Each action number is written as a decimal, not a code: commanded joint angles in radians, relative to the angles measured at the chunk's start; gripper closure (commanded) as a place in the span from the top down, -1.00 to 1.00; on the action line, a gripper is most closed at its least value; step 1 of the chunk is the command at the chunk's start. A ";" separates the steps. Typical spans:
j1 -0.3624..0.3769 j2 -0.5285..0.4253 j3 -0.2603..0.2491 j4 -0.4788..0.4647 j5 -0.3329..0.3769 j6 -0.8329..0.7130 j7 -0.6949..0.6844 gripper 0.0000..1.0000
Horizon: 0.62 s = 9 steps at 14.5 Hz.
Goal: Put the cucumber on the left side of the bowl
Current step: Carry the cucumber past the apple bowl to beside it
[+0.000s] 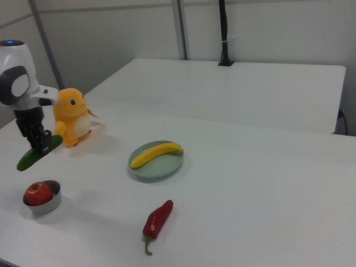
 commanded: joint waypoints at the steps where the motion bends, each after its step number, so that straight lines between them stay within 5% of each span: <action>1: 0.026 0.000 0.055 -0.009 0.021 -0.027 0.073 -0.55; 9: 0.037 0.072 0.104 -0.020 0.019 -0.013 0.074 -0.53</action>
